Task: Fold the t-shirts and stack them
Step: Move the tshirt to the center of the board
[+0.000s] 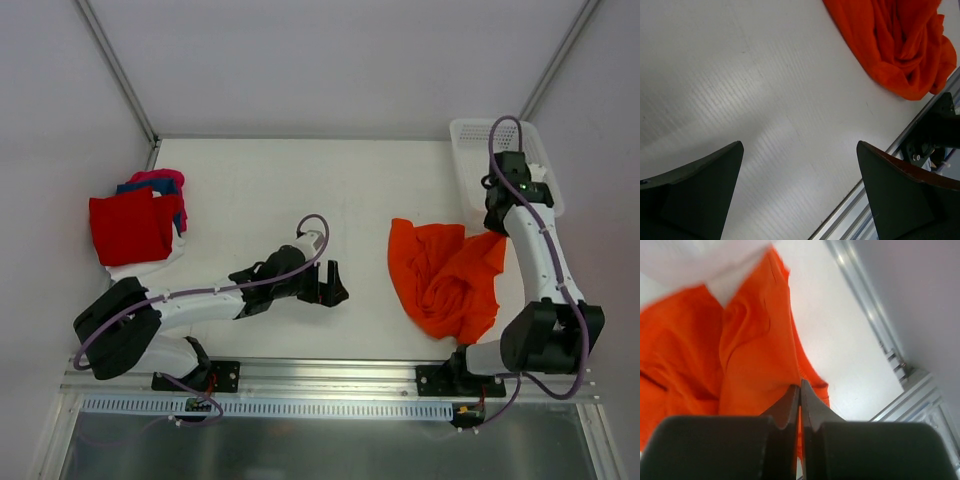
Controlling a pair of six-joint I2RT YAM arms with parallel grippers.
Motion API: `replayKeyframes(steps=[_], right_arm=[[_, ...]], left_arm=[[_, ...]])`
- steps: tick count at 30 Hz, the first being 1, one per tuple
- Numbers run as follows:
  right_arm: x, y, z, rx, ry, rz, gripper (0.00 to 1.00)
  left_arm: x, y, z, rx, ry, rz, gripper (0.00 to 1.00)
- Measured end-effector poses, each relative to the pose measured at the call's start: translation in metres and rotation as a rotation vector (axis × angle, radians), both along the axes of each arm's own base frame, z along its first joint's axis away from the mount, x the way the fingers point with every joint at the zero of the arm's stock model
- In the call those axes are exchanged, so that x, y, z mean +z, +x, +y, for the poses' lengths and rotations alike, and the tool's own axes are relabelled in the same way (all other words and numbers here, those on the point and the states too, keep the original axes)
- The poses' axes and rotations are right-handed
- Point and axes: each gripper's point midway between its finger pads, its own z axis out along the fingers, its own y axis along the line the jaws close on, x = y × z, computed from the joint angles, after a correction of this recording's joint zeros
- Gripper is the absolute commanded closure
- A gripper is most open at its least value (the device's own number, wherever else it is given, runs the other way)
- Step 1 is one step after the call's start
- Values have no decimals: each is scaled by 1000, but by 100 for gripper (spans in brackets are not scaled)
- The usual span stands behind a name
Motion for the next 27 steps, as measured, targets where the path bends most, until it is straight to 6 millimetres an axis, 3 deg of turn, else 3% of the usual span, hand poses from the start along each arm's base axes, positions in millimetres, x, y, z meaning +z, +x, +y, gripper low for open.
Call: replayKeyframes(steps=[4, 8, 12, 15, 22, 27], right_arm=[[84, 11, -11, -22, -69, -183, 99], [145, -11, -20, -53, -129, -294, 99], [185, -46, -30, -98, -182, -361, 99], [204, -75, -40, -148, -218, -396, 100], [237, -133, -49, -209, -279, -449, 99], [258, -157, -48, -231, -293, -532, 99]], left_arm=[[15, 4, -7, -3, -25, -18, 1], [20, 3, -2, -5, -14, -27, 1], [35, 9, -2, -7, 7, -63, 1], [63, 18, -14, -16, -25, -103, 1], [149, 55, -82, -100, -156, -213, 1], [200, 92, -169, -269, -341, -218, 1]])
